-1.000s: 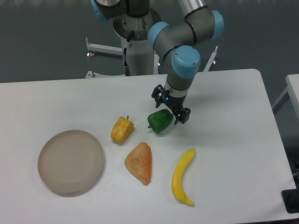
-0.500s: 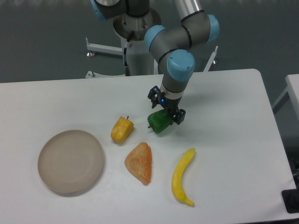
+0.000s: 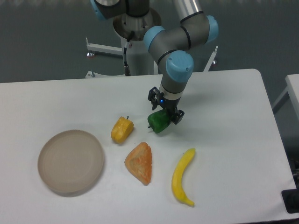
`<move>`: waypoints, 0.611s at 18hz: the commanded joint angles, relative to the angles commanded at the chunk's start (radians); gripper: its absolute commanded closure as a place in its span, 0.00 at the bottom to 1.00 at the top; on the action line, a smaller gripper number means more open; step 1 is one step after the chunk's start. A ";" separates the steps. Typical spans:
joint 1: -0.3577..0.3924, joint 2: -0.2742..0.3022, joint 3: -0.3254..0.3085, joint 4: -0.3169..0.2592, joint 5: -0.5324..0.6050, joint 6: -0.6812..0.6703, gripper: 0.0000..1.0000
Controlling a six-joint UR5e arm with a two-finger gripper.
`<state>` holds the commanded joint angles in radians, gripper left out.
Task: Pick up the green pepper from the table
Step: 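Lower the gripper onto the green pepper and close the fingers, then lift the green pepper off the table and carry it toward the banana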
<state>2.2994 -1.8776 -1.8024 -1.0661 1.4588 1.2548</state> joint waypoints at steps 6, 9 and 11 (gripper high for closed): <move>0.009 0.002 0.015 -0.002 0.000 0.009 0.52; 0.014 0.002 0.047 -0.003 0.006 0.011 0.52; 0.024 0.002 0.087 -0.003 0.011 0.026 0.53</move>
<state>2.3239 -1.8761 -1.7152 -1.0692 1.4695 1.2808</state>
